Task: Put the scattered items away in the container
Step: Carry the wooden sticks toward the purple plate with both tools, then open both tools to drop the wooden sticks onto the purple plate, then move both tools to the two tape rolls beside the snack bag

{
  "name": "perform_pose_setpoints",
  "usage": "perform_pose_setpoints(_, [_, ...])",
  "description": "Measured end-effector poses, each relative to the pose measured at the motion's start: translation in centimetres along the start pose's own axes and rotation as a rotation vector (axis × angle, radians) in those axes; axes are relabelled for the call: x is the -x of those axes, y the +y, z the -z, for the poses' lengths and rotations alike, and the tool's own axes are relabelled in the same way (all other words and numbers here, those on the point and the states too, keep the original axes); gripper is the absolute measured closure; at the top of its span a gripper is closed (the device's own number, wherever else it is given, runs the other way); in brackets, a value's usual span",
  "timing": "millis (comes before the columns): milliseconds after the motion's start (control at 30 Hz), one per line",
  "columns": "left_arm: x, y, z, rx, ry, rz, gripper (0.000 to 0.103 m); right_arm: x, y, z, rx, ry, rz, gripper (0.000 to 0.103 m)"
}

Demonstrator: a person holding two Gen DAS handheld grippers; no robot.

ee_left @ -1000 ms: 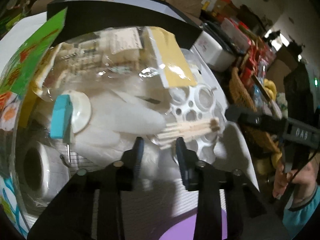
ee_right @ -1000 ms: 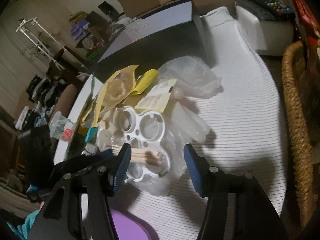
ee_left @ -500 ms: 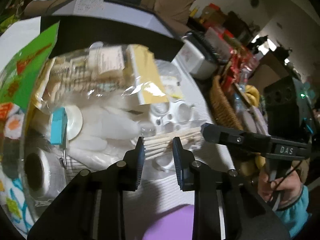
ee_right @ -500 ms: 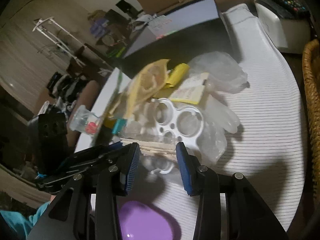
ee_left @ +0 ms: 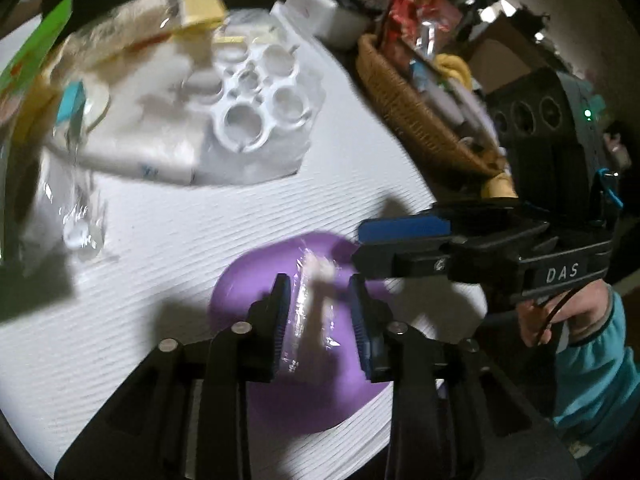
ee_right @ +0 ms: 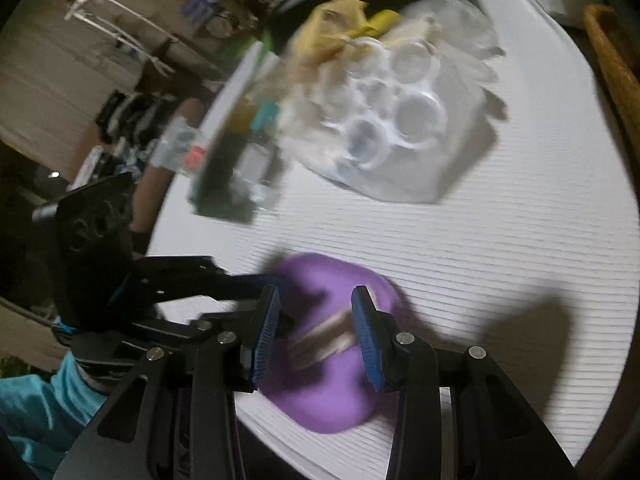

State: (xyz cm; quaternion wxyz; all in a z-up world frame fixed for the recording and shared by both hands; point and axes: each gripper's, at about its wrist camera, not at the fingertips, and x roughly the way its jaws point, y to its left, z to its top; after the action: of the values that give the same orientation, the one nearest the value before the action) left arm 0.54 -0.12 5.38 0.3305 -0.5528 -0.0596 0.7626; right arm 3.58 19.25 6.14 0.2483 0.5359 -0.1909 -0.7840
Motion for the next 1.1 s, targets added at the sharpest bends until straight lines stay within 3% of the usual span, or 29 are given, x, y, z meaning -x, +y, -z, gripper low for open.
perform_pose_setpoints(67, [1.1,1.8,-0.2,0.063,-0.045,-0.006,0.070,0.9,-0.7,-0.6,-0.021,-0.048,0.001,0.062])
perform_pose_setpoints(167, [3.9,4.5,-0.5,0.147,-0.154,-0.015,0.057,2.5,-1.4,-1.8,-0.049,-0.125,-0.004,0.061])
perform_pose_setpoints(233, [6.2,6.1,-0.6,0.193,-0.240,-0.030,0.034,2.9,-1.6,-2.6,-0.053,-0.157,0.006,0.059])
perform_pose_setpoints(267, [7.4,6.8,-0.7,0.219,-0.286,-0.025,0.029,2.9,-1.5,-3.1,-0.047,-0.168,0.015,0.057])
perform_pose_setpoints(333, [9.5,8.0,-0.4,0.250,-0.361,-0.017,0.011,2.7,-1.1,-3.8,-0.035,-0.181,0.030,0.035])
perform_pose_setpoints(367, [10.7,8.4,-0.1,0.255,-0.401,-0.023,0.007,2.5,-0.8,-4.2,-0.031,-0.186,0.037,0.025])
perform_pose_setpoints(400, [11.6,8.8,0.1,0.252,-0.433,-0.032,0.004,2.1,-0.5,-4.6,-0.029,-0.185,0.038,0.007])
perform_pose_setpoints(433, [12.4,9.1,0.3,0.250,-0.461,-0.041,0.004,1.8,-0.2,-4.7,-0.026,-0.183,0.031,0.003])
perform_pose_setpoints(567, [13.8,10.8,1.2,0.287,-0.499,-0.082,0.004,-0.1,1.6,-5.9,-0.003,-0.164,-0.022,0.003])
perform_pose_setpoints(767, [13.3,13.0,1.9,0.346,-0.453,-0.135,0.005,-3.2,4.2,-7.5,0.026,-0.150,-0.054,0.003])
perform_pose_setpoints(900, [13.3,13.0,2.9,0.330,-0.433,-0.137,0.010,-4.4,4.7,-8.2,0.005,-0.161,-0.085,0.003])
perform_pose_setpoints(1000, [13.7,13.0,3.3,0.303,-0.433,-0.154,0.012,-4.8,5.3,-8.7,0.020,-0.183,-0.085,0.007])
perform_pose_setpoints(1100, [13.5,13.6,3.5,0.319,-0.416,-0.142,0.014,-5.7,6.7,-9.3,0.078,-0.200,-0.036,0.021])
